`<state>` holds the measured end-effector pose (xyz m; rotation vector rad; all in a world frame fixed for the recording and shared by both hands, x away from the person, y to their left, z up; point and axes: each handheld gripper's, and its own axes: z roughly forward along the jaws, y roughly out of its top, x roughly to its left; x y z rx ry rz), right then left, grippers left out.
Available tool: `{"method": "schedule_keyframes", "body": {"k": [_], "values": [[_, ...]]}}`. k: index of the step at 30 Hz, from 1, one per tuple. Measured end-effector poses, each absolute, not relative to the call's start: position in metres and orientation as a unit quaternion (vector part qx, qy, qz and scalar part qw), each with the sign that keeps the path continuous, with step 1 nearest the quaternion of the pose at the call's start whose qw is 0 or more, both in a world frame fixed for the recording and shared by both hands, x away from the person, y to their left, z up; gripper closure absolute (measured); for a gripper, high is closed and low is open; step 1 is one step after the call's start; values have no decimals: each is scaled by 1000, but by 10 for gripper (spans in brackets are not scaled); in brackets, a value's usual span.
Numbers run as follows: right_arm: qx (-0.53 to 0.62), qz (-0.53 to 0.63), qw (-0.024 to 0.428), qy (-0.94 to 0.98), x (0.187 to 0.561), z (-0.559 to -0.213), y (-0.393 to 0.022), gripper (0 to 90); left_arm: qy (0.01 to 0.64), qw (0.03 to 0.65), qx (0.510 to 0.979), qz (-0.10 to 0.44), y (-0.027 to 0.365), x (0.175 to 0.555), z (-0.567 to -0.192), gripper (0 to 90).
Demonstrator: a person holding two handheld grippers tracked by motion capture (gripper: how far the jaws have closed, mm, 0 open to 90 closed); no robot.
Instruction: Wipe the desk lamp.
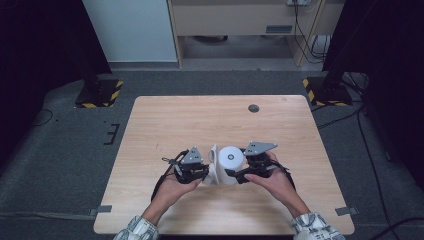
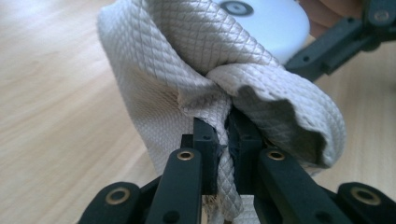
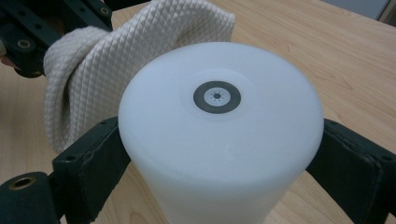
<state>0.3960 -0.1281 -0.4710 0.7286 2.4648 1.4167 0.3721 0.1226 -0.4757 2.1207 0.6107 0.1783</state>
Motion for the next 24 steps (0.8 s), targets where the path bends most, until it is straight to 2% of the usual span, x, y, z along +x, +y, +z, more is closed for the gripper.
{"method": "schedule_keyframes", "body": {"k": [7, 24], "values": [[250, 482, 106, 833, 394, -472, -131, 90, 225, 409, 883, 58, 102, 364, -491, 832], [242, 482, 100, 836, 391, -471, -131, 91, 201, 421, 884, 35, 89, 349, -491, 831]]}}
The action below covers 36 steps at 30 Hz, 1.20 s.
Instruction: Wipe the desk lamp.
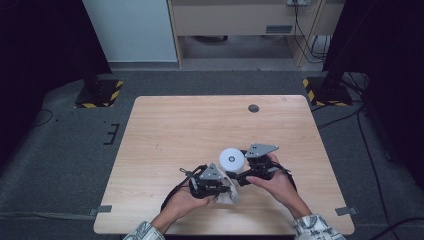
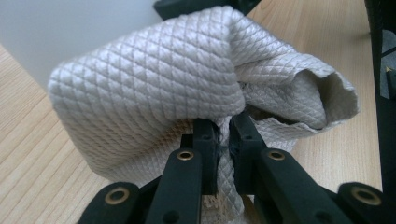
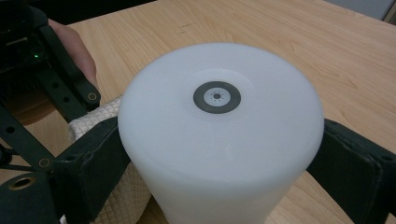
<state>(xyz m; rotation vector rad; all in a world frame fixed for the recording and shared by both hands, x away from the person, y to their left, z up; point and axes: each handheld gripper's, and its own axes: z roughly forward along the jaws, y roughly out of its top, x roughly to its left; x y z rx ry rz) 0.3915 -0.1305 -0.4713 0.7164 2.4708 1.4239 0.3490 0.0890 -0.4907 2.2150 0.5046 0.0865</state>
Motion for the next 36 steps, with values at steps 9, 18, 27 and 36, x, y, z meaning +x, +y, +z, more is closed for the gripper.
{"method": "schedule_keyframes", "body": {"k": [9, 18, 27, 36], "values": [[241, 482, 99, 836, 391, -471, -131, 92, 220, 450, 864, 45, 108, 353, -478, 831], [239, 482, 95, 838, 386, -473, -132, 102, 219, 462, 858, 49, 116, 352, -471, 831], [238, 482, 93, 838, 383, -472, -134, 108, 226, 420, 879, 33, 112, 358, -492, 830], [239, 486, 94, 835, 381, -471, -137, 128, 231, 435, 869, 42, 123, 360, -482, 830]]}}
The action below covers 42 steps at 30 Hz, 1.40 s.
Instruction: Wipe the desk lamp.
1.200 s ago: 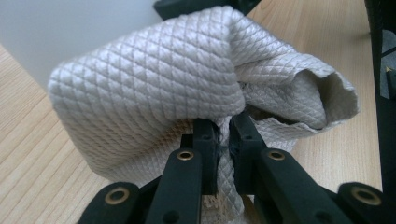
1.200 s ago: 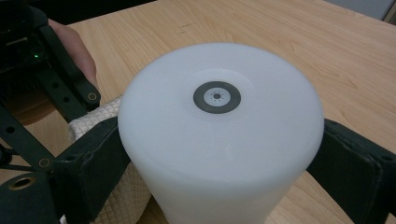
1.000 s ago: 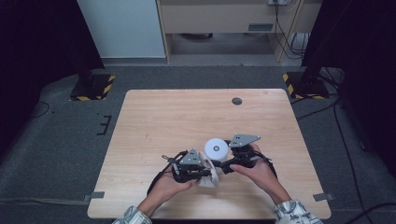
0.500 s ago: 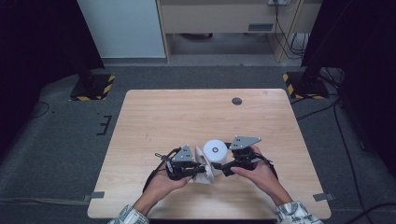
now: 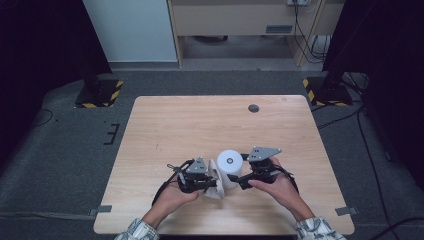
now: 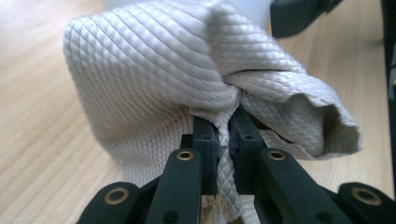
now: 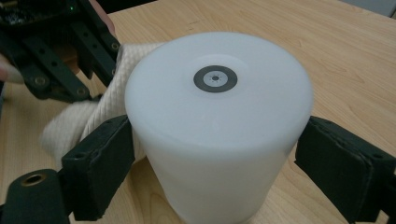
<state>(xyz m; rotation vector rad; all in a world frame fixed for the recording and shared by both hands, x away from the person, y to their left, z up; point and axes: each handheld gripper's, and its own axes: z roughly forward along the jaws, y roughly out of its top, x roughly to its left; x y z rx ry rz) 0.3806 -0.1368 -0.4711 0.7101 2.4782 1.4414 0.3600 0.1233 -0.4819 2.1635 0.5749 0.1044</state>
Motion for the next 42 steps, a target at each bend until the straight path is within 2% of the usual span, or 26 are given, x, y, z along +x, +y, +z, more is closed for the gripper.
{"method": "schedule_keyframes", "body": {"k": [14, 29, 42], "values": [[243, 483, 101, 835, 378, -472, -142, 191, 252, 467, 845, 66, 136, 372, -463, 829], [250, 489, 107, 829, 383, -474, -131, 96, 227, 463, 855, 51, 125, 365, -465, 828], [248, 485, 109, 831, 383, -475, -129, 94, 232, 469, 850, 58, 137, 366, -457, 827]]}}
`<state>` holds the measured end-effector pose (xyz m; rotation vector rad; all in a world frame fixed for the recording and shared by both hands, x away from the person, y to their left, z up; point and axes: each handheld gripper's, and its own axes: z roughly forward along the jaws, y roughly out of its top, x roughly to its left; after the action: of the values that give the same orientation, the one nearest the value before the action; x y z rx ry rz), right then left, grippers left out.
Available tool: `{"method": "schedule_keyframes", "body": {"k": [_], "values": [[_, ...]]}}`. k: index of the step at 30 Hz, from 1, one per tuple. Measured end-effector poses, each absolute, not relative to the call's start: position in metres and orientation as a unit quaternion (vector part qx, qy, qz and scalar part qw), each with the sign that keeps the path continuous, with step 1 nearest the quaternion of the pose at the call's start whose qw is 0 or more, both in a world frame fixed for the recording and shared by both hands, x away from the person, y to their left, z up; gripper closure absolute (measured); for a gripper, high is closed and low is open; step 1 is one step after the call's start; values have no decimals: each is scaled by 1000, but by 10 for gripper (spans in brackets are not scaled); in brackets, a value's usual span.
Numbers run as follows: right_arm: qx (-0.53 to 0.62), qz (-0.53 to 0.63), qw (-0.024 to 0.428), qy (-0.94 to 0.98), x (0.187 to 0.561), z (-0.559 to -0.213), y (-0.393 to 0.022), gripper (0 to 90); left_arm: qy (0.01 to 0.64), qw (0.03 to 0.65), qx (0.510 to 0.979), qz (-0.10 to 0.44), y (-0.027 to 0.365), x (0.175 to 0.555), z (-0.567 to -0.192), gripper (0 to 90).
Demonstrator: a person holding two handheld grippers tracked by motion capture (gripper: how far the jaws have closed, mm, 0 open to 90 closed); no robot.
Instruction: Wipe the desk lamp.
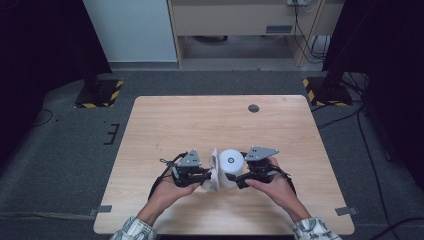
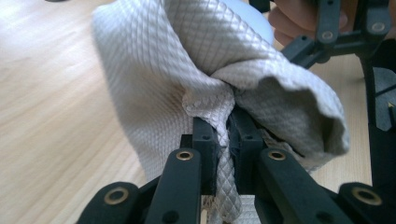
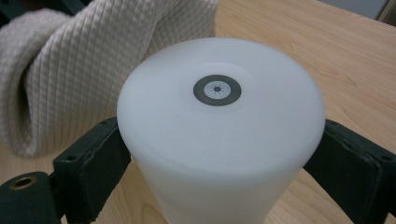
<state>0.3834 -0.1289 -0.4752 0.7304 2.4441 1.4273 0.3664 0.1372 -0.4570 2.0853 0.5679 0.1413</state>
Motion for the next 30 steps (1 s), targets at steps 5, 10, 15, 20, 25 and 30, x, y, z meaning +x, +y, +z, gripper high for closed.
{"method": "schedule_keyframes", "body": {"k": [5, 10, 15, 20, 25, 30], "values": [[245, 487, 104, 832, 383, -476, -129, 94, 245, 477, 841, 69, 142, 378, -450, 828], [243, 488, 101, 832, 382, -476, -129, 95, 245, 472, 843, 75, 138, 391, -447, 828], [242, 488, 96, 833, 382, -477, -130, 96, 248, 459, 850, 75, 134, 403, -453, 829], [242, 488, 96, 833, 382, -477, -130, 97, 249, 438, 861, 74, 128, 408, -465, 830], [242, 488, 95, 833, 382, -477, -130, 96, 253, 429, 864, 70, 123, 414, -477, 831], [241, 486, 97, 834, 382, -478, -130, 95, 251, 411, 874, 74, 120, 416, -486, 831]]}}
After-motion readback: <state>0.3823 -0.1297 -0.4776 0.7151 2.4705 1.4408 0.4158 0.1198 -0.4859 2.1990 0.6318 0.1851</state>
